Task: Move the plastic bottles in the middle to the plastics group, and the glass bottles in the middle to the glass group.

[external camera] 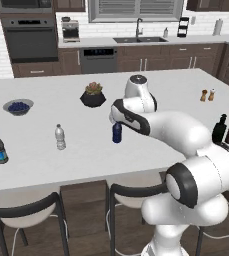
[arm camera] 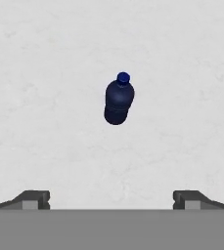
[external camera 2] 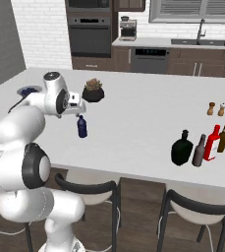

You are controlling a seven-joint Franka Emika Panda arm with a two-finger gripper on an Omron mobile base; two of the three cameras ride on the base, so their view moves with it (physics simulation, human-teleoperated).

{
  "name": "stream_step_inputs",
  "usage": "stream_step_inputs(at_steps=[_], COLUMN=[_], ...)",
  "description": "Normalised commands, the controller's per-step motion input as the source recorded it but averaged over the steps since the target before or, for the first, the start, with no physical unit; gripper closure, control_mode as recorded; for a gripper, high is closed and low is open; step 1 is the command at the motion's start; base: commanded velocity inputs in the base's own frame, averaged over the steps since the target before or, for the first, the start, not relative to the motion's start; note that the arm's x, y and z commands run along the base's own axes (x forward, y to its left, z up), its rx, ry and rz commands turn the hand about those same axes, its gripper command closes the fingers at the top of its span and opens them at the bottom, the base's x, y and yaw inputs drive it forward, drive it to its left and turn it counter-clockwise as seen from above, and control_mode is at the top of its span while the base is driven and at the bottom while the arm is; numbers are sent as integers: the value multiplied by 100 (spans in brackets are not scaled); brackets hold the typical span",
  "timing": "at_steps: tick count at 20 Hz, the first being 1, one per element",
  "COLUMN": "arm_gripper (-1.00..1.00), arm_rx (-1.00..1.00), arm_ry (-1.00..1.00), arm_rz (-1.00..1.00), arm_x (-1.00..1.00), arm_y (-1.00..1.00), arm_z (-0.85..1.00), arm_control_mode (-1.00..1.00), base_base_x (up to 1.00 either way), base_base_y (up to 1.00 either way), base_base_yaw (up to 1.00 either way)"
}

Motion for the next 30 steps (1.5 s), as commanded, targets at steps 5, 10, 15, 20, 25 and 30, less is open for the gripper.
stream_step_inputs(at_steps=[5, 10, 15, 20, 25, 30], arm_gripper=[-100, -100, -100, -100, -100, -100], arm_rx=[2, 5, 8, 7, 0, 0], arm_ry=[-9, -14, 0, 6, 3, 5], arm_rz=[-7, -8, -8, 0, 0, 0], arm_x=[10, 38, 31, 17, 6, 21], arm_y=[0, 0, 0, -1, 0, 0], arm_z=[-53, -10, 7, 15, -3, -8], arm_control_mode=[-100, -100, -100, -100, -100, -100], base_base_x=[0, 0, 0, 0, 0, 0], base_base_y=[0, 0, 0, 0, 0, 0], base_base_yaw=[0, 0, 0, 0, 0, 0])
